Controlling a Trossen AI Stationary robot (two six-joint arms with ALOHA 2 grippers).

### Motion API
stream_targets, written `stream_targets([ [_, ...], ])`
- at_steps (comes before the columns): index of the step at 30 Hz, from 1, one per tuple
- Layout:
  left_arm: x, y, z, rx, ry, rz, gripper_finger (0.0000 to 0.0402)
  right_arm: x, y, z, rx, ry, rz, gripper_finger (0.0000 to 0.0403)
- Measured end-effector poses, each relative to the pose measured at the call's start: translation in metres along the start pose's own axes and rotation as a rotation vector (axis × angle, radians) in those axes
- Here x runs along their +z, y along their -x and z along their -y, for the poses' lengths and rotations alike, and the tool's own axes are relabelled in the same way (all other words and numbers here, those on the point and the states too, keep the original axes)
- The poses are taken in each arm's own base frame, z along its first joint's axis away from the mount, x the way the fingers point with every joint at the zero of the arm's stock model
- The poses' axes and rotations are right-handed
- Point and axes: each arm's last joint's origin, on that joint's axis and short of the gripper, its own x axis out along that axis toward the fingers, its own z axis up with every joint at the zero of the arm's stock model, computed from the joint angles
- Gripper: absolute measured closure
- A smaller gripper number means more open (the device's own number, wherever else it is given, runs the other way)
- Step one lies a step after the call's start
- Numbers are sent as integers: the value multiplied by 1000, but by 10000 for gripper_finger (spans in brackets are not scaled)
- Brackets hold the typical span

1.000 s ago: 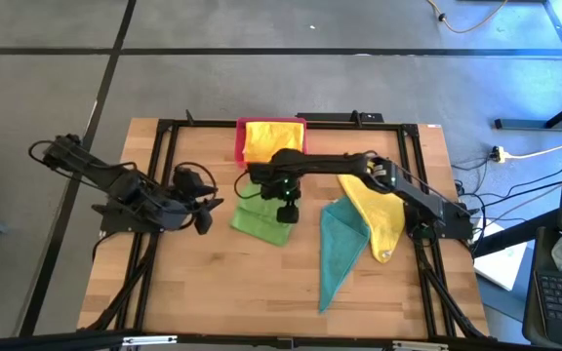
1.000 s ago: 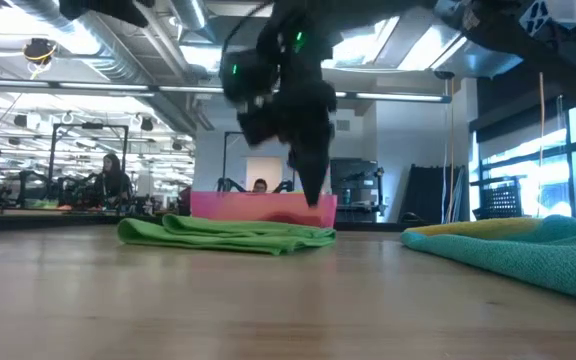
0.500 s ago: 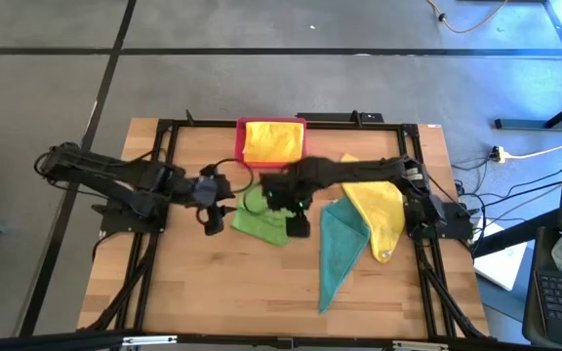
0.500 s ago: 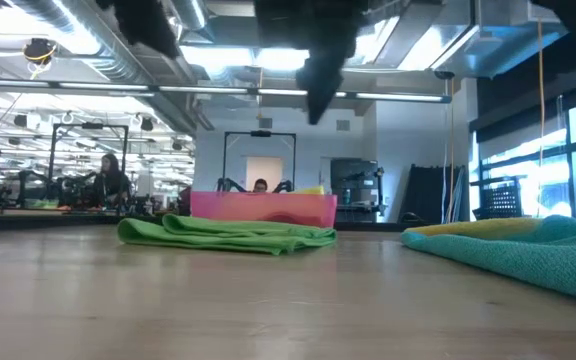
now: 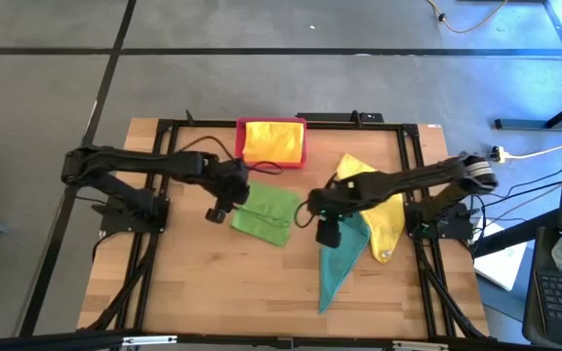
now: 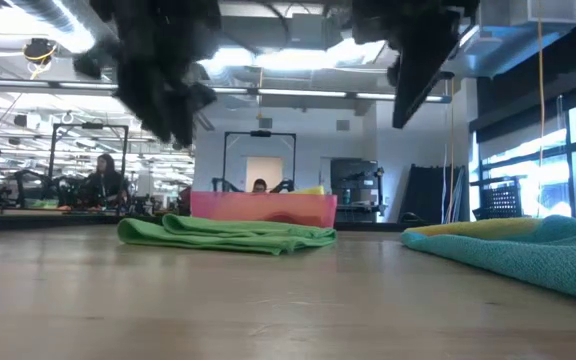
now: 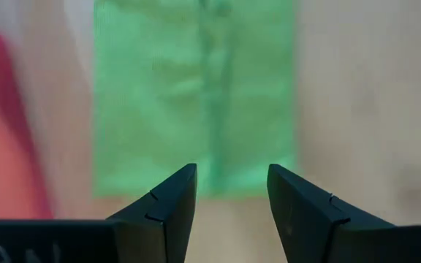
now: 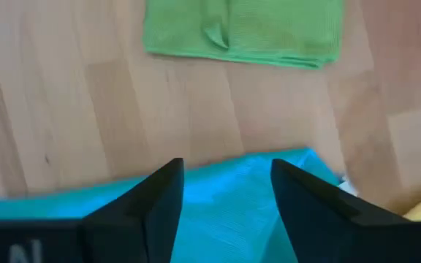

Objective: Fold microfiber towels
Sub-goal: Fold the green microfiber cloth

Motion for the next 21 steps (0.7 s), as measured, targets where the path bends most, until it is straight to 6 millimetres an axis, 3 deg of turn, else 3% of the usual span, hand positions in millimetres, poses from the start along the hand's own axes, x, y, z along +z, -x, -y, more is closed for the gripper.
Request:
stream_targets([
  [4,1,-23,-9,149,-172,-133,239,-20,-1,8,27,-123,59,194],
  [8,1,-39,-10,90,-278,-163,239,-32,-7,12,33,-171,67,194],
  [13,2,-41,-8,28,-174,-171,239,-38,-11,14,25,-166,50,194],
  [21,7,-37,-6,-28,-29,-135,239,-28,-11,17,-6,-135,160,194],
])
